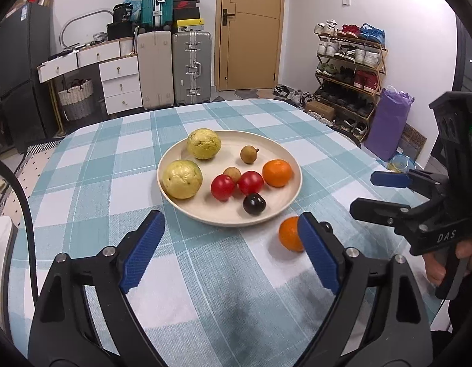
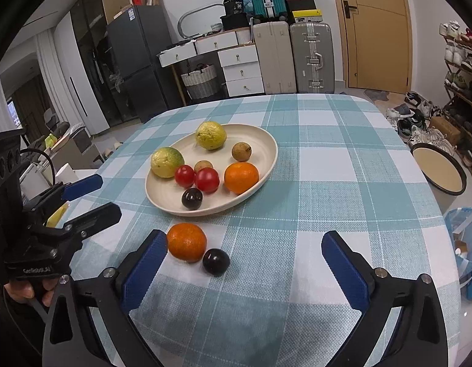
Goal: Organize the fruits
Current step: 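Move the right gripper to the second dark plum and close on it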
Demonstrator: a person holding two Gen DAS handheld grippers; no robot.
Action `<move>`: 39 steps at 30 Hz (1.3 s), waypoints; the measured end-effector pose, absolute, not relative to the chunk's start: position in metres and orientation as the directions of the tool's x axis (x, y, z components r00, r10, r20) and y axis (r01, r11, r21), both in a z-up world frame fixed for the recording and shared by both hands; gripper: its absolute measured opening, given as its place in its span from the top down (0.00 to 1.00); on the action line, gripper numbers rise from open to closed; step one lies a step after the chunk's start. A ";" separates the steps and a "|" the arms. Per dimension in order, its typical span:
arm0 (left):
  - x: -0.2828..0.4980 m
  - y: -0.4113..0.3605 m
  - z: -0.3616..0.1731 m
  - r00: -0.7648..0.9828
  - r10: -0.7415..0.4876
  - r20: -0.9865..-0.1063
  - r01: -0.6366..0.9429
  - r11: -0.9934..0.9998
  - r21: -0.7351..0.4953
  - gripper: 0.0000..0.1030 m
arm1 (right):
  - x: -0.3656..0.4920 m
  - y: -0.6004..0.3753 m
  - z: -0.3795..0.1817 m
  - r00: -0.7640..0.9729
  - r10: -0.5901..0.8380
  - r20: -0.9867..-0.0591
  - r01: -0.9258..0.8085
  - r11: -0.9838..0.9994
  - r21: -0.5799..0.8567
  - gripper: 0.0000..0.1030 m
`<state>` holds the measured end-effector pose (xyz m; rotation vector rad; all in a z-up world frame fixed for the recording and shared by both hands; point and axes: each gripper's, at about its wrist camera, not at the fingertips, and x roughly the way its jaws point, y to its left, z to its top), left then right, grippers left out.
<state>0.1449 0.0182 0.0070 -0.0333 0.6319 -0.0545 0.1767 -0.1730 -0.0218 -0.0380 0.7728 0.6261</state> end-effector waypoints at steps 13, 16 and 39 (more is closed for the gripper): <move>0.129 0.015 0.006 0.810 -0.062 -0.583 0.042 0.998 -0.047 0.03 | 0.174 -0.172 -0.031 0.535 0.494 -0.685 -0.539 0.824 0.174 0.00; 0.131 0.019 0.004 0.806 -0.066 -0.589 0.037 0.997 -0.061 0.03 | 0.175 -0.172 -0.035 0.525 0.490 -0.696 -0.537 0.825 0.177 0.00; 0.139 0.023 -0.016 0.777 -0.053 -0.628 0.025 0.998 -0.054 0.03 | 0.183 -0.161 -0.059 0.459 0.440 -0.772 -0.549 0.823 0.143 0.01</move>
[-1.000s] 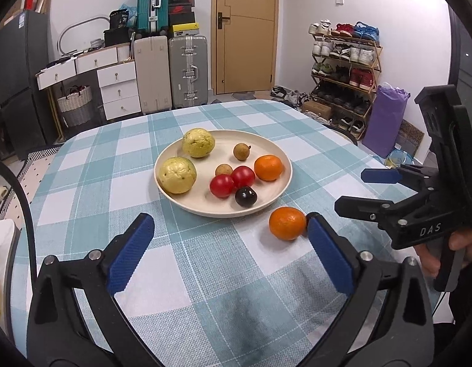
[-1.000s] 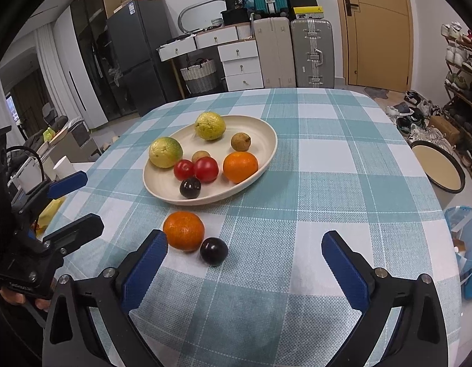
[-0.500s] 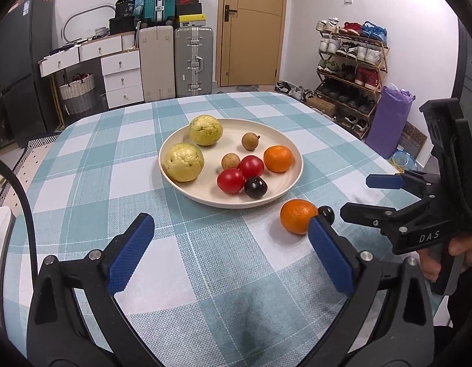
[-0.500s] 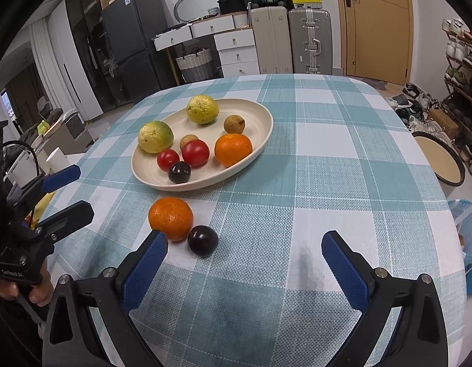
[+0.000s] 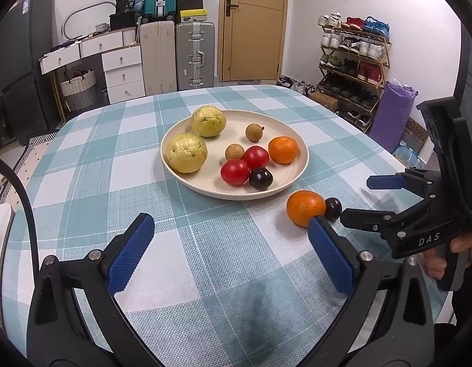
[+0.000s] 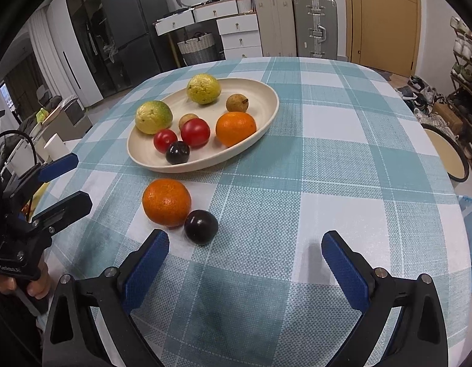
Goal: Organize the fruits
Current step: 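Move the right gripper to the second dark plum and close on it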
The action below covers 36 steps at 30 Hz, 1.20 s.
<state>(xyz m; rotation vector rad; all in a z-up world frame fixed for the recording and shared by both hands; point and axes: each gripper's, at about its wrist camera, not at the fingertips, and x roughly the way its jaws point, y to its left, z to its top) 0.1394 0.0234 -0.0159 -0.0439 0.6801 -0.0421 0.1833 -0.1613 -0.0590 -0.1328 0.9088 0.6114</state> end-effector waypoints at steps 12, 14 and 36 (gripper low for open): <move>0.140 0.029 -0.021 0.769 -0.058 -0.636 0.011 0.997 -0.077 0.03 | 0.178 -0.138 -0.064 0.448 0.412 -0.793 -0.611 0.789 0.065 0.26; 0.140 0.029 -0.020 0.769 -0.061 -0.636 0.011 0.997 -0.082 0.03 | 0.179 -0.137 -0.064 0.450 0.405 -0.796 -0.613 0.788 0.054 0.31; 0.141 0.030 -0.021 0.763 -0.068 -0.643 0.013 0.996 -0.089 0.03 | 0.172 -0.125 -0.061 0.427 0.458 -0.780 -0.657 0.750 0.081 0.74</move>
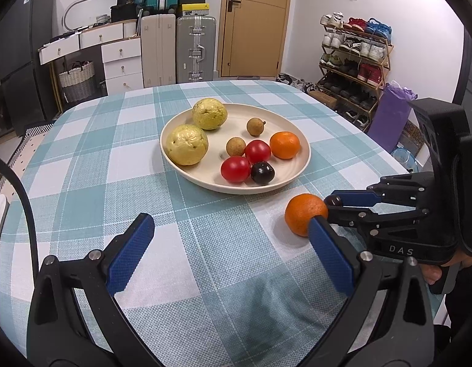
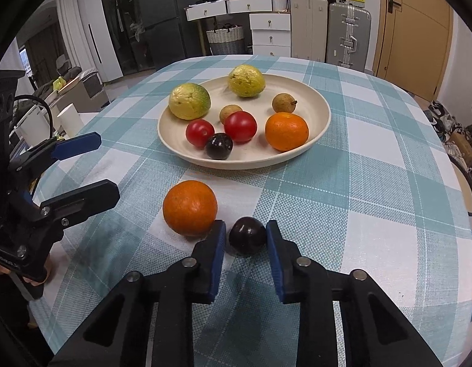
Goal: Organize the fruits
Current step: 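Move the right gripper to the second dark plum and close on it, then grasp the last orange with the left gripper while the right gripper holds the plum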
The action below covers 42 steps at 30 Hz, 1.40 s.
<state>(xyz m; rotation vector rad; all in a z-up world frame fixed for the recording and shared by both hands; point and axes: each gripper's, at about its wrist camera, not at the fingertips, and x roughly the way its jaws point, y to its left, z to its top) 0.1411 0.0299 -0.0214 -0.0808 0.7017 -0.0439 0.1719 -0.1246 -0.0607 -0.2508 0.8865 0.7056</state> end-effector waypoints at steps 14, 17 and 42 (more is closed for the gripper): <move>0.143 0.025 -0.022 0.756 -0.081 -0.650 0.020 0.995 -0.101 0.03 | 0.158 -0.147 -0.050 0.462 0.506 -0.729 -0.634 0.763 0.127 0.77; 0.145 0.019 -0.023 0.748 -0.095 -0.657 0.036 0.994 -0.104 0.03 | 0.160 -0.151 -0.049 0.461 0.511 -0.726 -0.624 0.768 0.144 0.77; 0.190 -0.029 -0.048 0.610 -0.264 -0.747 0.155 0.964 -0.215 0.63 | 0.166 -0.173 -0.037 0.496 0.509 -0.704 -0.595 0.790 0.152 0.77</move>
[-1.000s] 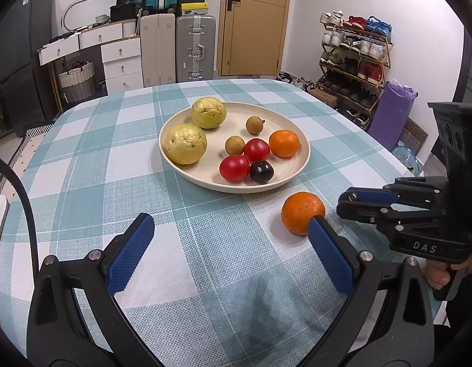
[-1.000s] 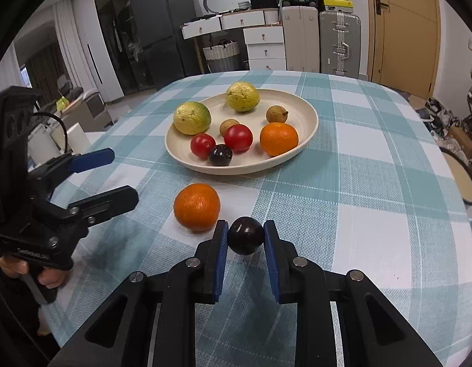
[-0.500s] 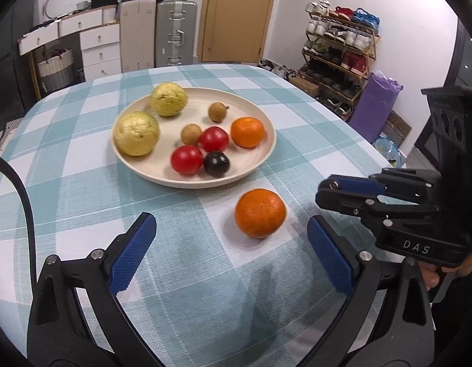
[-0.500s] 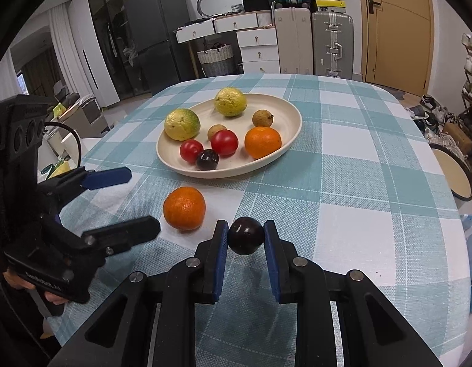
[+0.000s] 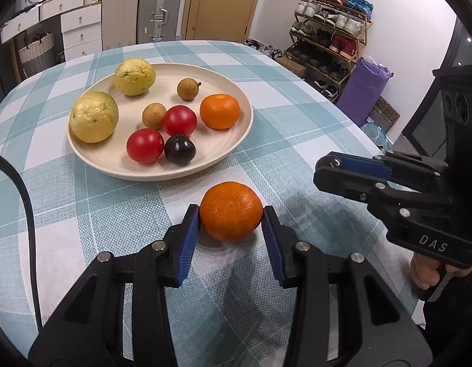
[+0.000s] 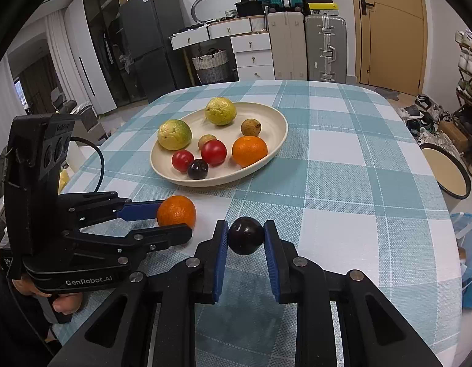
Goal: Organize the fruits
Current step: 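Grasp the last orange with the left gripper while the right gripper holds the plum, then carry the orange and the plum onto the plate and open both grippers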
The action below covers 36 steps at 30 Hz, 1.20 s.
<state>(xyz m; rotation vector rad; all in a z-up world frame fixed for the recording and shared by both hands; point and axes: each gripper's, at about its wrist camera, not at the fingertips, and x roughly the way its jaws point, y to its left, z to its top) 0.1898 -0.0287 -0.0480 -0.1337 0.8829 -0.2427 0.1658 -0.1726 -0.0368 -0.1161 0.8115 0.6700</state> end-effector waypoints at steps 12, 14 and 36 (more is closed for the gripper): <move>0.177 -0.014 -0.027 0.686 -0.254 -0.682 0.154 0.967 -0.205 0.63 | 0.169 -0.168 -0.039 0.496 0.499 -0.711 -0.596 0.791 0.139 0.77; 0.176 -0.010 -0.024 0.698 -0.239 -0.675 0.149 0.970 -0.190 0.63 | 0.168 -0.167 -0.038 0.499 0.500 -0.708 -0.600 0.789 0.134 0.77; 0.197 0.043 -0.017 0.730 -0.129 -0.671 0.034 0.988 -0.153 0.63 | 0.201 -0.124 -0.028 0.491 0.526 -0.694 -0.618 0.772 0.147 0.77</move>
